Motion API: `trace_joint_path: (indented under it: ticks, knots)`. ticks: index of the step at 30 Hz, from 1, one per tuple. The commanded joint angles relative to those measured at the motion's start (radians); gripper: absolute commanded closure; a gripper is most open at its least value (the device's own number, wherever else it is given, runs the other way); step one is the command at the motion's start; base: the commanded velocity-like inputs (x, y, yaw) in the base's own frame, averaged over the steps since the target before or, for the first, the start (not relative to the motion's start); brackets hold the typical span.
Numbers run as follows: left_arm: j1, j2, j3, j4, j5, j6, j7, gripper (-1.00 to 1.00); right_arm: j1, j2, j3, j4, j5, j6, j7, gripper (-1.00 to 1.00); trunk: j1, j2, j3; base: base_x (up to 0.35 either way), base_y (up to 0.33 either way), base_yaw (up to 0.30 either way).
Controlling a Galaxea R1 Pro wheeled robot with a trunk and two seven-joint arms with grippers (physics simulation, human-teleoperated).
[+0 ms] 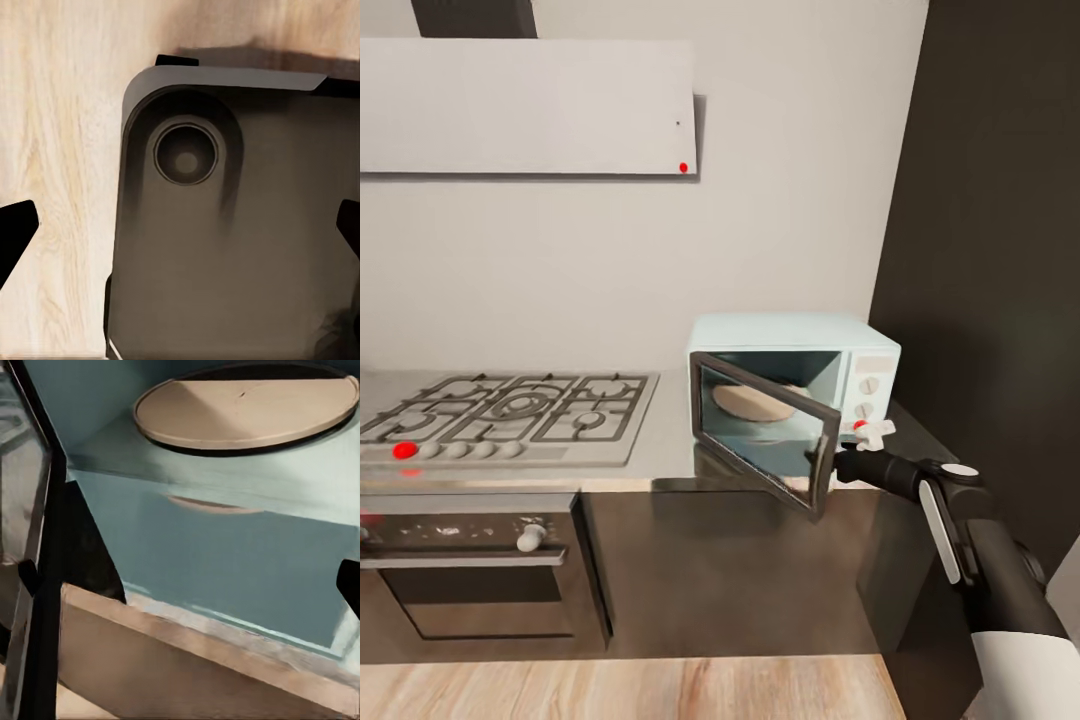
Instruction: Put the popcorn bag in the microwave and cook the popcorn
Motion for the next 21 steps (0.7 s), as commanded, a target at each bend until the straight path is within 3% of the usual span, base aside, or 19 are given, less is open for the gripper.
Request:
trace_joint_path:
  ticks: [1,21]
  knots:
    - [0.0,0.0,0.002,0.0,0.009,-0.002,-0.001,-1.0,-0.001,0.001,-0.001,-0.001,0.001,0.007,0.006,-1.0,0.0,-0.001,-0.001,-0.239,0.218,0.0]
    - [0.0,0.001,-0.001,0.0,0.009,-0.002,-0.002,-1.0,-0.001,0.002,-0.005,0.0,0.0,0.008,-0.001,-1.0,0.0,-0.001,-0.001,-0.209,0.245,0.0]
